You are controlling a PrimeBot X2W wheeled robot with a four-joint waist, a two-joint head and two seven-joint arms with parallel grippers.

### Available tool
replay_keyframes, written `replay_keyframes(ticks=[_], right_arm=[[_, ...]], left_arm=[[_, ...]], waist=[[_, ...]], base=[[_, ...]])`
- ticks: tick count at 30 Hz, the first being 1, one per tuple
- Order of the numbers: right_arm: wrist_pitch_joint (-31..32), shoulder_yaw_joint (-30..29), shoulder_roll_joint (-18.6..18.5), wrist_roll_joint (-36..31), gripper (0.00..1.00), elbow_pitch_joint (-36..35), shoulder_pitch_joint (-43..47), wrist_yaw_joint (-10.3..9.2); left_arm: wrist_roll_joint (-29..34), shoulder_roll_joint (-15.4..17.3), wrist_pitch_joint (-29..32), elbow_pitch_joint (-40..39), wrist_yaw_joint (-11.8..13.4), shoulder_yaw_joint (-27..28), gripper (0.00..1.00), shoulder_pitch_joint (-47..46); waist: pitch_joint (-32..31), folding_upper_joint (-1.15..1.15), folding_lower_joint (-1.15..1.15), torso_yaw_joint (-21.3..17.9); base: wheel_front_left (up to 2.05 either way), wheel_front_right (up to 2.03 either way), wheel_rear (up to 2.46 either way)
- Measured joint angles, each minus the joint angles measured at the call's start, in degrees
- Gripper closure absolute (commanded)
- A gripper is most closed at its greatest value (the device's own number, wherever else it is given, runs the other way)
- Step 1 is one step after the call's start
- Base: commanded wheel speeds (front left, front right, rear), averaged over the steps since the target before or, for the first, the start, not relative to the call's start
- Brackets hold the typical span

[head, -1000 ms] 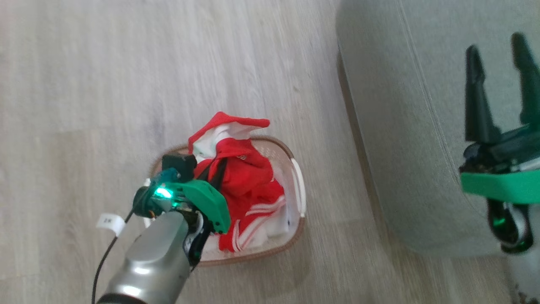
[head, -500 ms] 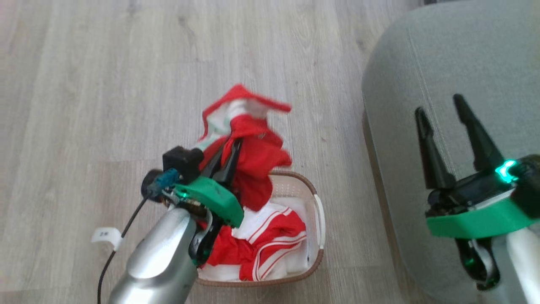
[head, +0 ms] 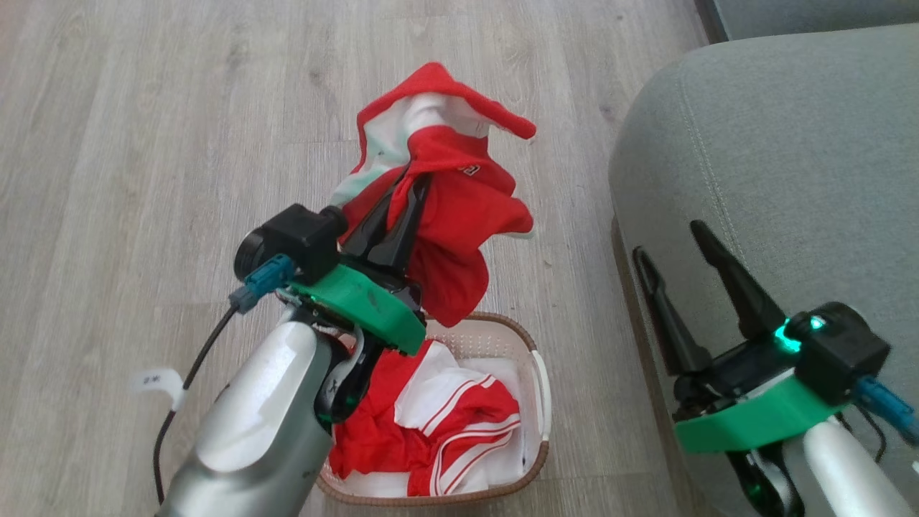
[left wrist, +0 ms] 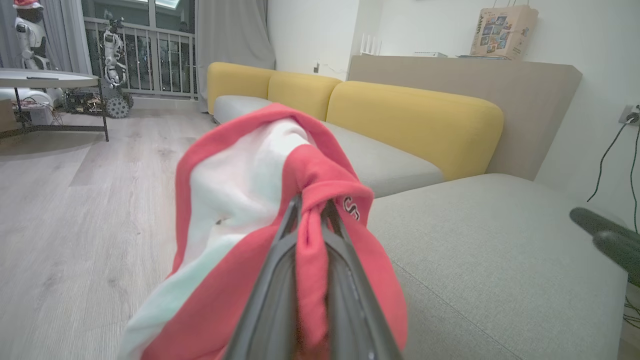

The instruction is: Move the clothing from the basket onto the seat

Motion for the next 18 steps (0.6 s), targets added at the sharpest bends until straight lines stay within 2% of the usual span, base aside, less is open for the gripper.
replay_keyframes(ticks=[11,12,18], right_arm=[[0.0,7.9,-1.8,2.1,0.0,2.9,-0.4,0.0],[0.0,10.8,-2.4,3.0,0.0,4.5,-1.2,0.0],[0.0,17.9,-2.6,5.1,0.0,10.1,-7.9,0.0]], left_arm=[[-0.7,0.6,2.0,-4.4,0.4,-0.9,1.0,1.4],[-0.8,0.5,2.5,-4.6,0.4,-1.7,1.0,1.5],[-1.3,0.0,3.0,-5.5,0.0,-3.2,1.0,1.5]], waist=[[-0.5,0.0,0.0,0.3],[-0.6,0.0,0.0,0.6],[-0.6,0.0,0.0,1.8]], base=[[0.0,0.0,0.0],[0.0,0.0,0.0],[0.0,0.0,0.0]])
